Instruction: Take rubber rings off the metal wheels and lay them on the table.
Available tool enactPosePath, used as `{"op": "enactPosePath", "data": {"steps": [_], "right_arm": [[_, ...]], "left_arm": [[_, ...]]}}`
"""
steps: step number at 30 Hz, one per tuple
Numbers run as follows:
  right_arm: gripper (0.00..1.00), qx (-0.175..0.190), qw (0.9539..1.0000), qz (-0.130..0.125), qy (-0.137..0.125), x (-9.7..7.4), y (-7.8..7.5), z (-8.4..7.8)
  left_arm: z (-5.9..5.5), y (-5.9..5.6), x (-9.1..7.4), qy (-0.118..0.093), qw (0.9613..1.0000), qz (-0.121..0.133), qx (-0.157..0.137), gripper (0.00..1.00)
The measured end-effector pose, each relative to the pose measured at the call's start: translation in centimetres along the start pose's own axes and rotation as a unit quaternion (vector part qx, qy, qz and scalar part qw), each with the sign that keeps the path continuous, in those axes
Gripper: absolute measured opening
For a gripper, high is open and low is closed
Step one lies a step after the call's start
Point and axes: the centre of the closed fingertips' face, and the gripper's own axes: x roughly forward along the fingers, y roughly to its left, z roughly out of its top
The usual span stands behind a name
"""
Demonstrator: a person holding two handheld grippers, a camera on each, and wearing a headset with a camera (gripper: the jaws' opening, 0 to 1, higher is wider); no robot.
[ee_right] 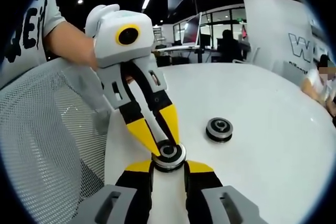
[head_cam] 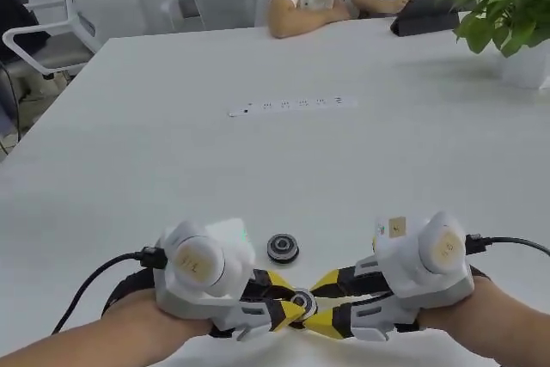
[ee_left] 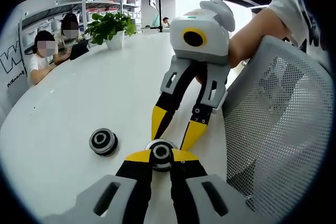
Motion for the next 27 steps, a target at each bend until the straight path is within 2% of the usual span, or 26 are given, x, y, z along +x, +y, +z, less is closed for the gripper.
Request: {"op": "enactPosePath", "data": {"steps": [3, 4, 6, 11, 16, 20, 27], "right_arm": [[0.17, 0.008, 1.0000, 0.000, 0.003, -0.1, 0.0, -0.4], [0.13, 0.001, 0.9995, -0.004, 0.032, -0.5, -0.2, -1.6], [0.09, 0.026, 0.9996, 0.000, 0.009, -0.3, -0.2, -1.2], [0.07, 0.021, 0.9997, 0.000, 0.013, -0.2, -0.1, -1.1], [0.02, 0.032, 0.9994, 0.001, 0.014, -0.4, -0.1, -1.3], [0.00, 0.048, 0.9988, 0.000, 0.013, -0.5, -0.3, -1.2], [0.00, 0.104, 0.9946, 0.001, -0.004, -1.0, -0.6, -1.0]], "left_arm": [[0.0, 0.0, 0.0, -0.001, 1.0000, -0.001, -0.001, 0.07], [0.0, 0.0, 0.0, -0.001, 1.0000, 0.000, -0.002, 0.07], [0.0, 0.1, 0.0, -0.001, 1.0000, 0.000, -0.002, 0.07], [-0.1, 0.1, 0.0, -0.001, 1.0000, 0.001, -0.003, 0.07], [-0.1, 0.1, 0.0, -0.001, 1.0000, 0.002, -0.003, 0.07], [-0.1, 0.1, 0.0, -0.001, 1.0000, 0.002, -0.002, 0.07], [-0.1, 0.1, 0.0, -0.001, 1.0000, 0.003, -0.002, 0.07]]}}
